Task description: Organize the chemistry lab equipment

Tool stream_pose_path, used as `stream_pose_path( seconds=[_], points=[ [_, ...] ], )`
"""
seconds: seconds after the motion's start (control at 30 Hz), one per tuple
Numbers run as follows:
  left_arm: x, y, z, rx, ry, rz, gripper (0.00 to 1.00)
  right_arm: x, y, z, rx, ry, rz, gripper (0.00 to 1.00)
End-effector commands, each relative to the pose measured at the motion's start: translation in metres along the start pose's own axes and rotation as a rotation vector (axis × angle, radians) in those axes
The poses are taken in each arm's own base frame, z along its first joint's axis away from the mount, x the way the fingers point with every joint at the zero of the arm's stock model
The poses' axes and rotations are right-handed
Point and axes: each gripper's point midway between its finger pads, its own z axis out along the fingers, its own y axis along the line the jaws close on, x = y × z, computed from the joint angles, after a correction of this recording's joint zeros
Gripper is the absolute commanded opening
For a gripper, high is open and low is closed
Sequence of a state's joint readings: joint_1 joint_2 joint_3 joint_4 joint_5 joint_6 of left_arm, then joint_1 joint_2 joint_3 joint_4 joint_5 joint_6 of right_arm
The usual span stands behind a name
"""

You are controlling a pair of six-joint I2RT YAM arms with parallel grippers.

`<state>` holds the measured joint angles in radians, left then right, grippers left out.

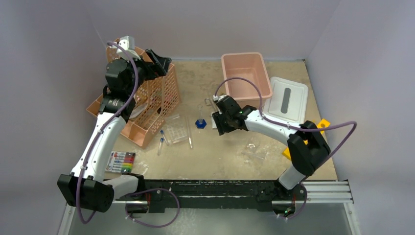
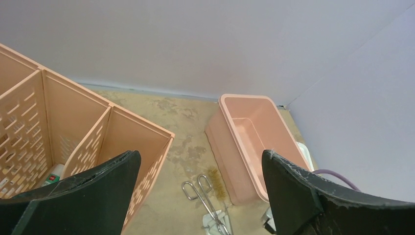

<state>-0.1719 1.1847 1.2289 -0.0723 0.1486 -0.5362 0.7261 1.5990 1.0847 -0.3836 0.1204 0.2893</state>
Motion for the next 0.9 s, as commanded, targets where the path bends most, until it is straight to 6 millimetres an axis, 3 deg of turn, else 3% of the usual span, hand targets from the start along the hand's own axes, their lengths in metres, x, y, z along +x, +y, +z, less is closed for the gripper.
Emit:
stream_pose_path(
  seconds=[0.0,0.23,0.67,0.87],
  points=[
    [-0.02,-0.014,0.001,0.038,-0.066,-0.003,0.94,-0.009,-0.013,0.011,0.104,-0.022,-0.014,0.56],
    [-0.019,-0.011,0.004,0.028,-0.062,-0.005,0.94,-0.006,-0.011,0.029,0.109,-0.004,-0.023,0.46],
    [-0.022,-0.009,0.004,0.012,-0.062,0.023,0.94,-0.006,-0.011,0.052,0.126,-0.003,-0.022,0.34],
    [-0.023,-0.009,0.002,0.01,-0.066,0.028,0.94,-0.009,-0.012,0.05,0.129,-0.021,-0.017,0.16]
  ],
)
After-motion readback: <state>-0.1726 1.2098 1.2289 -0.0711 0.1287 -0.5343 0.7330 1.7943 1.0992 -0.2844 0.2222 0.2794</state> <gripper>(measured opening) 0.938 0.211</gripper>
